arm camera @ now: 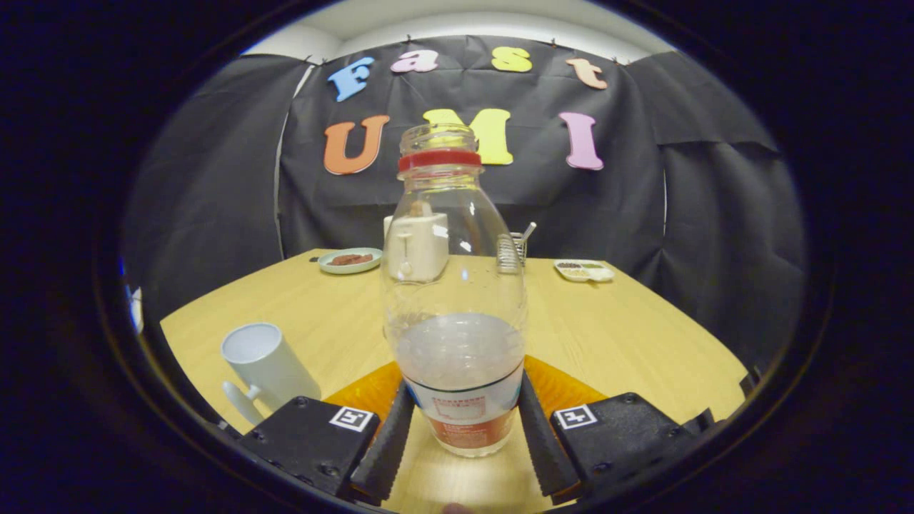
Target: Take the bottle from table, then pour the juice into the cup, finally place the bottle on the coaster
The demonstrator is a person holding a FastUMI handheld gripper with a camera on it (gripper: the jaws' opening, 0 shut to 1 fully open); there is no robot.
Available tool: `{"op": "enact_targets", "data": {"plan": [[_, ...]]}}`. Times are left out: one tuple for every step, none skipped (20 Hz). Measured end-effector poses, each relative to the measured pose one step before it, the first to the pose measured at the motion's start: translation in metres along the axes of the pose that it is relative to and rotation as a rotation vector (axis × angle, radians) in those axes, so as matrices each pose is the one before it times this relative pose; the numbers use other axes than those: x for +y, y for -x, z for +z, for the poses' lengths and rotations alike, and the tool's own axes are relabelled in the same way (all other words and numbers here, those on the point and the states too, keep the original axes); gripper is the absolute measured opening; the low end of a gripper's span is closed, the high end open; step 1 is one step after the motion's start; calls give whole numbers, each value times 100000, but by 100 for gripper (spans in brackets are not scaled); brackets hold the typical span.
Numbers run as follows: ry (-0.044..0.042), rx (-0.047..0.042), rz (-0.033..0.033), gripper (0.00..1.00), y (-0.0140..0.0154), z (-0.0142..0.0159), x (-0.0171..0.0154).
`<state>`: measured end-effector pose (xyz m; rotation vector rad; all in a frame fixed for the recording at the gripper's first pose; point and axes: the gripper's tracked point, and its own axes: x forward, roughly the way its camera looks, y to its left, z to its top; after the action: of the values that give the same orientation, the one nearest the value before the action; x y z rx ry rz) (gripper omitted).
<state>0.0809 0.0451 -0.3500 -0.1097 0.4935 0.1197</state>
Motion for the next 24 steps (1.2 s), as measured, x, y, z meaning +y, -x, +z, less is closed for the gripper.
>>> {"op": "enact_targets", "data": {"plan": [[6727,-617,-1645,77,-5,516,142],[7123,-714,-1602,78,5,440,-60],[7479,-919,-2072,77,12,564,71],[7430,-951,-2043,77,-93,276,-16],[6570,-923,-1350,78,21,506,95],[6261,94,-641,78,-114,169,197],[5963,-335,78,78,-212,219,298],[5930,-437,6,78,-355,287,226],[5801,-415,-456,78,-152,281,140],[5190,-666,-563,78,38,189,55],[5049,-587,-829,78,5,235,179],[5170,-983,-754,78,95,298,207],[5697,-1113,-1185,78,-4,500,37],[5877,-1440,-1358,78,18,396,-115],[5602,-1198,-1433,78,-93,580,-172],[5110,-1150,-1508,78,-79,368,-180],[4597,-643,-1193,78,-52,267,-77],[4044,-386,-610,78,-122,-79,116],[3668,104,-291,78,119,-46,189],[3457,254,-265,77,62,-234,254],[3299,371,-425,77,136,-225,95],[3376,-153,-660,78,-115,24,-48],[3351,-355,-679,78,92,148,-102],[3515,313,-515,77,-37,-91,149]]}}
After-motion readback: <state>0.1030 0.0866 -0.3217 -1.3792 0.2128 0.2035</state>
